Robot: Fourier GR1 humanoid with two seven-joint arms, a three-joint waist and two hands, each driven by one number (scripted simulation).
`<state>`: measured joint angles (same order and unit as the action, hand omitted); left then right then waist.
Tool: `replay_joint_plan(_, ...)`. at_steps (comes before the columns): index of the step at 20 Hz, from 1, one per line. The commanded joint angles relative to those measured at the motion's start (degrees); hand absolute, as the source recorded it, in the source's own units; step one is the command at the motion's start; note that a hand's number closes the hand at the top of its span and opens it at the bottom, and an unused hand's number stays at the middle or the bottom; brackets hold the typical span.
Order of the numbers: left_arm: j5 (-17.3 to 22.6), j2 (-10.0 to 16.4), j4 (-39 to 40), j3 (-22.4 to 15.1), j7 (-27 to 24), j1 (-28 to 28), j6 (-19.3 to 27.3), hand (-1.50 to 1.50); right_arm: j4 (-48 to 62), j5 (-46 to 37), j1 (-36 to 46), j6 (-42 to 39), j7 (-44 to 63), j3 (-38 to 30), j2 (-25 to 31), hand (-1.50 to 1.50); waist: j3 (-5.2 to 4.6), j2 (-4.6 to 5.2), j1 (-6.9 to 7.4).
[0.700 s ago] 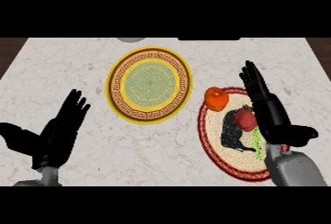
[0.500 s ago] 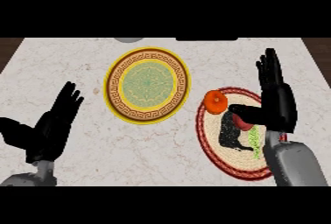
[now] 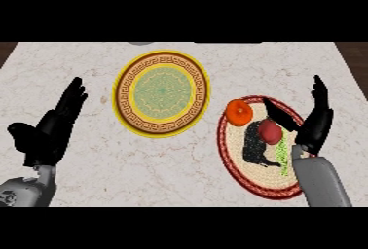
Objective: Pick the bell pepper from the placemat and place it in the plate
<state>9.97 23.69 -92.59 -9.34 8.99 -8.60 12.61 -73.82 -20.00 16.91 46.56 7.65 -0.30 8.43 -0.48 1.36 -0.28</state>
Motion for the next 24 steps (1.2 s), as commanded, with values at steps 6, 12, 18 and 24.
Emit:
replay_joint_plan(6, -2.96, -0.90, 6.75, -0.84, -1.26, -4.66, -0.62, 0.00, 16.51, -31.64, 5.50, 19.43, 17.87, 1.57, -8.29, -1.50, 0.06, -1.34, -0.36)
replay_joint_plan(12, -4.26, -1.67, 10.93, -0.23, -3.41, -4.28, 0.30, 0.00, 12.89, -48.55, 8.40, 9.02, 33.06, -0.63, -8.39, -1.50, -0.12, -2.07, -2.04)
replay_joint_plan(18, -3.94, -2.08, 10.14, -0.94, -3.25, -4.12, -0.57, 0.00, 11.89, -50.61, 10.33, -11.47, 51.37, 1.74, -8.42, -1.50, -0.06, -2.46, -1.39)
replay_joint_plan(24, -5.01, -3.70, 9.74, -1.35, -3.10, -4.21, 1.06, 0.00, 0.91, -51.43, 12.78, -30.70, 67.22, 5.03, -8.42, -1.50, 0.23, -2.52, -1.66)
